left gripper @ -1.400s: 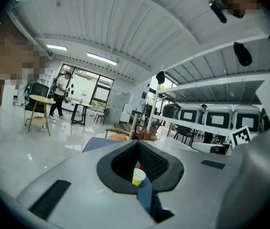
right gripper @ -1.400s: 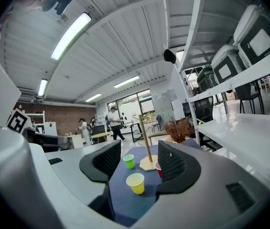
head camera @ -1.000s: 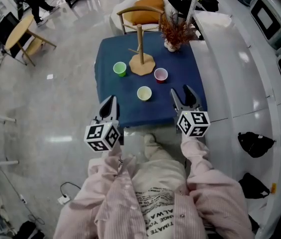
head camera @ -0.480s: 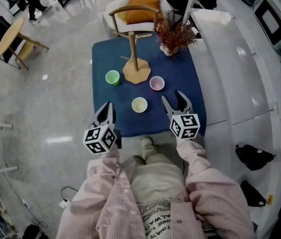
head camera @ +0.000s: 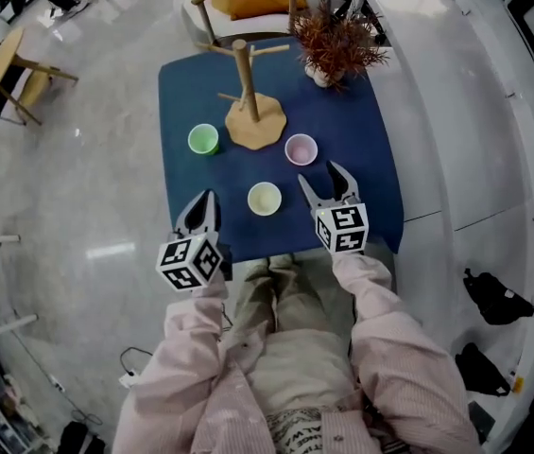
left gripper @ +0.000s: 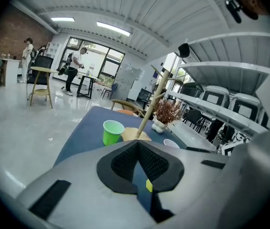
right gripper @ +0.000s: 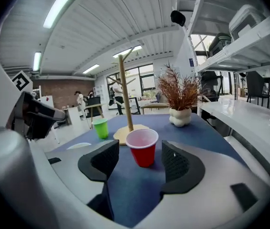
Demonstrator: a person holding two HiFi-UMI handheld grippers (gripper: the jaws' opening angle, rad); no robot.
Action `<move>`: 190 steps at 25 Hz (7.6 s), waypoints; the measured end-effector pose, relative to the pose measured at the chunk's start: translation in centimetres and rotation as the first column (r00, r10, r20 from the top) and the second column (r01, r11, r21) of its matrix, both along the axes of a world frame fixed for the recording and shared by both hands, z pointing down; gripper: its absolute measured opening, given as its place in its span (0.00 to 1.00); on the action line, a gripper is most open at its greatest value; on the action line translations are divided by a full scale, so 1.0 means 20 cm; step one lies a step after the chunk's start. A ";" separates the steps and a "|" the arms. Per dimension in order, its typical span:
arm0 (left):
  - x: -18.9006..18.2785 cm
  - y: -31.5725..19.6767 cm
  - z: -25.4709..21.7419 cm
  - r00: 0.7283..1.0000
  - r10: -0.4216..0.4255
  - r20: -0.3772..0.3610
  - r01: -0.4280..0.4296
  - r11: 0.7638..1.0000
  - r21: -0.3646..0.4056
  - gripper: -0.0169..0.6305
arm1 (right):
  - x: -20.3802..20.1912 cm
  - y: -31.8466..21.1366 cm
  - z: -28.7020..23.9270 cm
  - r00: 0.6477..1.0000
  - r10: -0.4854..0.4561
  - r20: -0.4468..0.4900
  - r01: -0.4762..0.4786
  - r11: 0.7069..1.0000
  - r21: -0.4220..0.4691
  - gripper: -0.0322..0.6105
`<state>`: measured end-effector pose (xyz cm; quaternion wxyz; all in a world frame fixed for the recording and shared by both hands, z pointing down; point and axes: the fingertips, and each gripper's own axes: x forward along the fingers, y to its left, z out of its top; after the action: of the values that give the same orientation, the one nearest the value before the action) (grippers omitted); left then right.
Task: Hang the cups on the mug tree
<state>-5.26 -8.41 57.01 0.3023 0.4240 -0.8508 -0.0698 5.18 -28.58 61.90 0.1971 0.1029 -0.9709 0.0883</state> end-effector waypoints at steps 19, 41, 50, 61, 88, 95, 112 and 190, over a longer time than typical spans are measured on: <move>-0.03 -0.11 0.26 0.996 0.030 -0.084 -0.032 0.999 -0.024 0.02 | -0.26 -0.06 0.26 0.995 -0.055 -0.080 0.060 0.996 0.062 0.48; 0.00 -0.13 0.17 0.996 0.037 -0.079 -0.038 0.999 -0.014 0.02 | -0.30 -0.09 0.06 0.998 -0.054 -0.045 0.057 0.996 0.071 0.48; 0.01 -0.13 0.01 0.999 0.030 -0.043 -0.029 0.999 0.013 0.02 | -0.27 -0.10 -0.19 0.996 -0.087 -0.024 0.089 0.988 0.125 0.48; 0.00 -0.12 -0.22 1.000 -0.001 0.029 -0.001 0.998 0.068 0.02 | -0.28 -0.17 -0.44 0.993 -0.114 -0.031 0.118 0.968 0.222 0.48; -0.16 -0.15 -0.54 0.966 0.187 0.176 -0.205 0.975 0.090 0.02 | -0.58 -0.30 -0.91 0.970 -0.089 -0.226 0.192 0.851 0.488 0.47; -0.21 -0.13 -0.55 0.960 0.218 0.176 -0.239 0.966 0.103 0.02 | -0.64 -0.31 -0.97 0.953 -0.065 -0.295 0.225 0.802 0.553 0.47; -0.22 -0.12 -0.56 0.948 0.269 0.169 -0.292 0.947 0.132 0.02 | -0.78 -0.25 -1.03 0.872 -0.001 -0.490 0.389 0.609 0.691 0.47; -0.16 -0.10 -0.58 0.887 0.426 0.178 -0.453 0.876 0.164 0.02 | -0.57 0.13 -1.09 0.907 0.152 -0.393 0.323 0.348 0.880 0.05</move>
<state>-8.41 -10.31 45.43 0.2070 0.6386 -0.7391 -0.0558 -6.31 -25.99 40.14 0.3054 0.1600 -0.7855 -0.5140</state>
